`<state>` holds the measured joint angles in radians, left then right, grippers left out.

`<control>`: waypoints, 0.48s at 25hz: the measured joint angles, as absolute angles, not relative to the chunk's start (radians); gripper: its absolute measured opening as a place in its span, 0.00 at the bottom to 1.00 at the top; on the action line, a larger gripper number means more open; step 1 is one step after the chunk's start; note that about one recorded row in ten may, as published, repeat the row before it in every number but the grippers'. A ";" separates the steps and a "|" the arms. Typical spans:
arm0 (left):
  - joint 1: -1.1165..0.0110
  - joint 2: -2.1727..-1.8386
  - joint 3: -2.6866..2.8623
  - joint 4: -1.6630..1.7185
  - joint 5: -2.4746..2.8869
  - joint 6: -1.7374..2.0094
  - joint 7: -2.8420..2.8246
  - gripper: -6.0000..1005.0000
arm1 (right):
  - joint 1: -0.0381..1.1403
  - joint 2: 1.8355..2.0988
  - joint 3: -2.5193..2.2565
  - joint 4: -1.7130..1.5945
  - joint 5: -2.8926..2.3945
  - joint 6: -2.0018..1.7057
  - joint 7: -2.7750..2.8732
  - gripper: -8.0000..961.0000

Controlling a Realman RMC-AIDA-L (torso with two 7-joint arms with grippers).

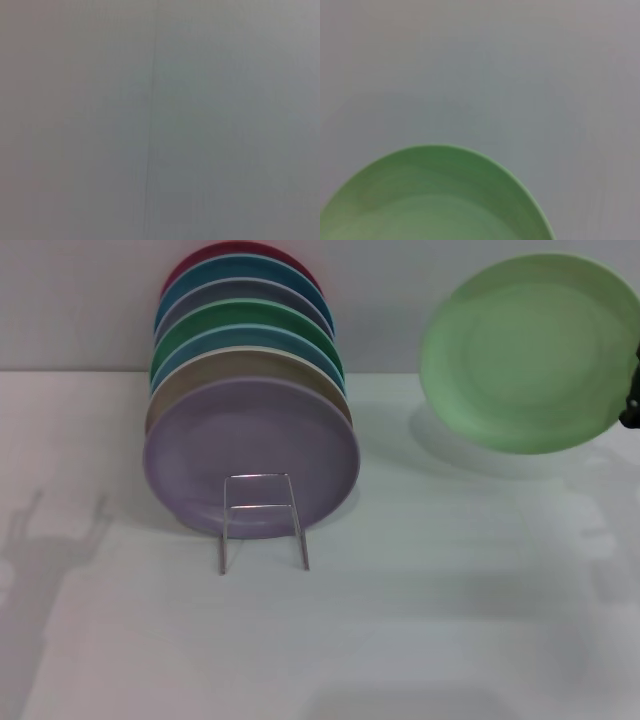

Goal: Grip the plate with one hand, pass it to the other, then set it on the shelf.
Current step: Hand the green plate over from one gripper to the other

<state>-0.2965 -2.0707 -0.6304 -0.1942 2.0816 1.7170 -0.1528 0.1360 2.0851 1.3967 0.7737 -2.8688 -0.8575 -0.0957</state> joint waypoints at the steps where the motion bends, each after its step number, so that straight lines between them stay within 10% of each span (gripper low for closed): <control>1: -0.296 -2.071 -0.630 -0.201 2.082 1.721 -0.154 0.80 | 0.155 2.084 1.393 0.725 -2.859 -0.895 -0.075 0.03; 12: -0.293 -2.075 -0.630 -0.246 2.081 1.714 -0.151 0.79 | 0.345 2.085 1.395 0.305 -2.847 -1.200 0.097 0.03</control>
